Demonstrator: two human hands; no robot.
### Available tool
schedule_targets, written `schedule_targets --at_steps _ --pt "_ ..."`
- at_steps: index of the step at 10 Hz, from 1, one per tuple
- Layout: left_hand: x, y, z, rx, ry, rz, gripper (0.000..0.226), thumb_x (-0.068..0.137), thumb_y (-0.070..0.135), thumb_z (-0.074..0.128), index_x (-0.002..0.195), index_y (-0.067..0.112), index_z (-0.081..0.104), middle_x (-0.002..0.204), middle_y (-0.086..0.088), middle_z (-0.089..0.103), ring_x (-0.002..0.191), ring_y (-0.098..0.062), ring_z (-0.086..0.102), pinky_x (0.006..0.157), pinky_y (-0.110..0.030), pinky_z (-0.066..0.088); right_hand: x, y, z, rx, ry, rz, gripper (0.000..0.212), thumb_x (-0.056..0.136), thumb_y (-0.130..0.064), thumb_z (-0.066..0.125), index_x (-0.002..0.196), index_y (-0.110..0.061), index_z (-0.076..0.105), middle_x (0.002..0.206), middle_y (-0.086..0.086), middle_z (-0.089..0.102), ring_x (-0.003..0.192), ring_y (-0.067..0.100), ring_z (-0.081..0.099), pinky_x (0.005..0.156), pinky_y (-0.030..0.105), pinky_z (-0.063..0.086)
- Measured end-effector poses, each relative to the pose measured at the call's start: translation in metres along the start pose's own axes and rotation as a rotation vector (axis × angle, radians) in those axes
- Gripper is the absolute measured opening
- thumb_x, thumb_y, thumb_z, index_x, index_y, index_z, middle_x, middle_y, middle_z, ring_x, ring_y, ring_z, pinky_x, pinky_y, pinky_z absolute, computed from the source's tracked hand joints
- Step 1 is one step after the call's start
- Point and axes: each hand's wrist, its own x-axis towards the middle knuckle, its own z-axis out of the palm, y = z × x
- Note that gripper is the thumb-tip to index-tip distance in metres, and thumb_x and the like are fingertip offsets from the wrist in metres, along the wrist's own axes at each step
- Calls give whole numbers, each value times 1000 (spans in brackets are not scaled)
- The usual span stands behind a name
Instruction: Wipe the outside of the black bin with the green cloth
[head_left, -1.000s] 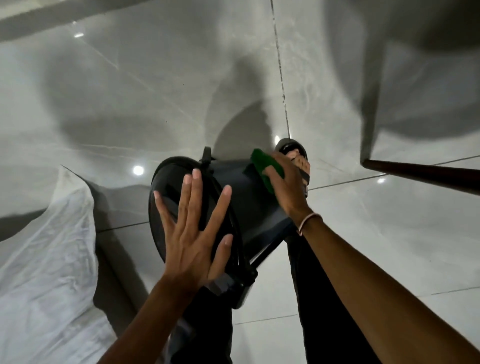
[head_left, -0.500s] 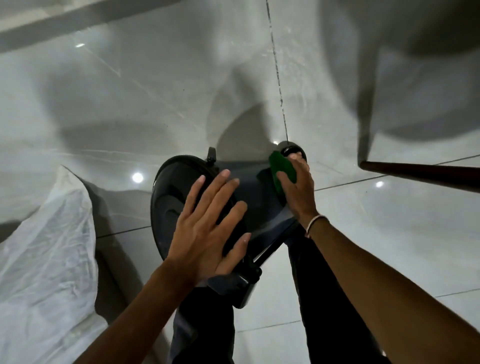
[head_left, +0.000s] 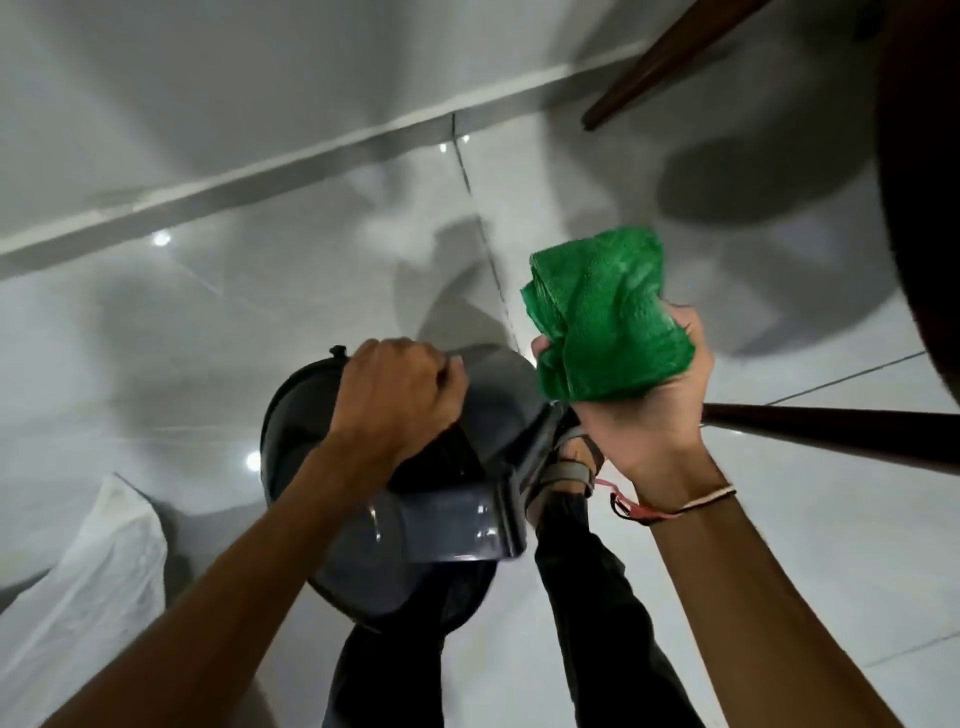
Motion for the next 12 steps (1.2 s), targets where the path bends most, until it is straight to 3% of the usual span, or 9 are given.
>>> schedule_targets --at_steps 1,5,6,7,8,9,10,11,12 --pt "48 6 -18 -35 94 -167 53 106 40 45 77 0 64 86 -25 71 83 -44 67 76 -41 45 0 -19 20 121 -95 -8 51 100 -43 26 93 -16 69 101 10 68 87 27 61 84 39 46" --pt "153 28 -29 80 243 -91 51 105 46 41 115 1 60 114 -23 64 111 -42 60 96 -52 43 1 -49 42 259 -180 37 39 83 -40 53 98 -14 77 105 11 77 93 26 67 85 37 50" --pt "131 37 -41 182 246 -49 67 102 59 28 141 12 56 146 -20 57 132 -40 55 108 -54 40 -11 -61 47 285 -192 77 44 87 -44 53 105 -12 77 112 15 76 101 31 69 94 43 51" --pt "106 57 -65 195 249 0 80 96 69 26 164 26 27 174 -16 22 158 -38 30 122 -70 22 -40 -84 63 283 -196 35 54 92 -54 55 124 -15 74 128 17 73 118 38 70 105 58 53" --pt "90 82 -97 261 296 43 82 98 74 28 167 33 12 177 -15 7 163 -36 17 123 -77 15 -72 -129 88 84 -244 -209 50 76 -42 76 120 -18 76 120 10 76 114 33 71 99 53 58" --pt "83 115 -133 312 370 106 81 100 74 32 167 31 16 176 -18 14 162 -37 24 121 -77 22 -102 -191 98 -740 38 -873 41 77 -29 73 118 -25 70 112 -4 73 110 22 69 95 47 57" --pt "77 157 -168 360 415 158 79 102 73 28 167 29 18 175 -20 18 159 -37 30 119 -77 27 -105 -249 80 -1420 434 -1218 52 83 -30 68 133 -18 62 136 11 61 128 31 56 104 22 44" --pt "73 191 -199 370 431 162 78 102 72 19 166 28 21 174 -21 21 158 -37 33 120 -75 26 -92 -280 61 -1881 497 -945 60 89 -32 69 145 -16 56 155 20 47 146 42 42 115 49 44" --pt "54 218 -228 417 454 195 78 102 72 19 167 28 20 174 -21 20 158 -38 33 120 -75 27 -100 -288 45 -2218 430 -662 68 98 -49 57 159 -25 39 173 16 26 163 39 18 129 62 19"
